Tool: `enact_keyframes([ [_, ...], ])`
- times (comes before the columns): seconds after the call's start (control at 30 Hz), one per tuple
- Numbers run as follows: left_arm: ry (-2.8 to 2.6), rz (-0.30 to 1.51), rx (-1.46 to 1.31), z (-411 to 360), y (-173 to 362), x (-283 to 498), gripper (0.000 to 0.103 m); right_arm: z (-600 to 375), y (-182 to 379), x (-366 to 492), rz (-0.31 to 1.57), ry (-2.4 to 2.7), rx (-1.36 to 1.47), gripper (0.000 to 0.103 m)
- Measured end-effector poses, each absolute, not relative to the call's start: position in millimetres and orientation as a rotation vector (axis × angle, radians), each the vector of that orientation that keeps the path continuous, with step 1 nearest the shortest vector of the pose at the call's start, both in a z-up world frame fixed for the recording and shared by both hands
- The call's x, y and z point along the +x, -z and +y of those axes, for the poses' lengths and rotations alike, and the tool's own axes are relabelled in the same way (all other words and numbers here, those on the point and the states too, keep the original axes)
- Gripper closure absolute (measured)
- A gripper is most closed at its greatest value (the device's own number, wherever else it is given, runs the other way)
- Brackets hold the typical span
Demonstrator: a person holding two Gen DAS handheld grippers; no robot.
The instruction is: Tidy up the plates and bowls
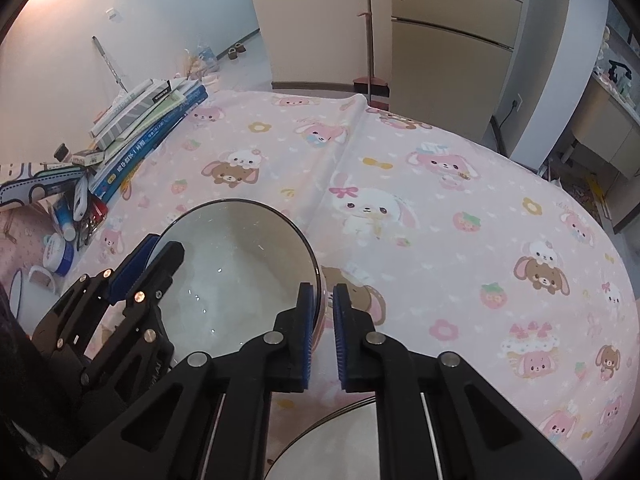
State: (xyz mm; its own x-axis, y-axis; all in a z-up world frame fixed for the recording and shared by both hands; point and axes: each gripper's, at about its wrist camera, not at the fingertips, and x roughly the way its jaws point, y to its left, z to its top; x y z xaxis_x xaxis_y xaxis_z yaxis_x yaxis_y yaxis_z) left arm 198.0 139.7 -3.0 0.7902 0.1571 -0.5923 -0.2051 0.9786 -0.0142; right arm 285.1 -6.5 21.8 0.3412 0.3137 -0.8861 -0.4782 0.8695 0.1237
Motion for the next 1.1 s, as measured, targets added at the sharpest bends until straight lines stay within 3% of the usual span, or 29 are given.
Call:
enact_keyframes([
  [0.17,-0.158,0.603,-0.109,150.6,-10.7,189.7,0.085,-16.7,-31.3,286.6,1.087,-0.486,-0.141,0.091],
  [0.2,-0.157,0.583,-0.117,153.1,-15.0,186.1,0.079,-20.1,-34.6,286.7,1.081,-0.485,-0.129,0.088],
  [0.3,-0.158,0.528,-0.138,160.5,-24.5,178.6,0.031,-30.6,-44.8,287.1,1.054,-0.474,-0.087,0.078],
  [0.4,-0.159,0.495,-0.158,166.0,-29.9,174.0,0.028,-39.0,-54.9,286.0,1.025,-0.47,-0.05,0.066],
  [0.6,-0.138,0.551,-0.214,175.1,-20.4,183.0,0.028,-43.6,-62.6,285.0,1.008,-0.492,-0.005,0.061],
  [0.67,-0.122,0.572,-0.222,176.9,-14.8,187.0,0.045,-41.2,-60.2,285.4,1.012,-0.493,-0.009,0.061],
  [0.7,-0.118,0.596,-0.23,178.3,-10.7,190.8,0.059,-39.5,-58.1,286.0,1.017,-0.495,-0.014,0.061],
  [0.73,-0.112,0.612,-0.245,180.2,-6.9,193.1,0.064,-37.4,-55.5,286.5,1.026,-0.498,-0.015,0.061],
  [0.83,-0.064,0.639,-0.317,187.3,1.6,197.5,0.072,-28.5,-46.5,288.3,1.068,-0.553,-0.01,0.074],
  [1.1,0.0,0.702,-0.378,189.3,14.2,206.4,0.076,-14.2,-29.3,286.7,1.124,-0.576,-0.034,0.091],
])
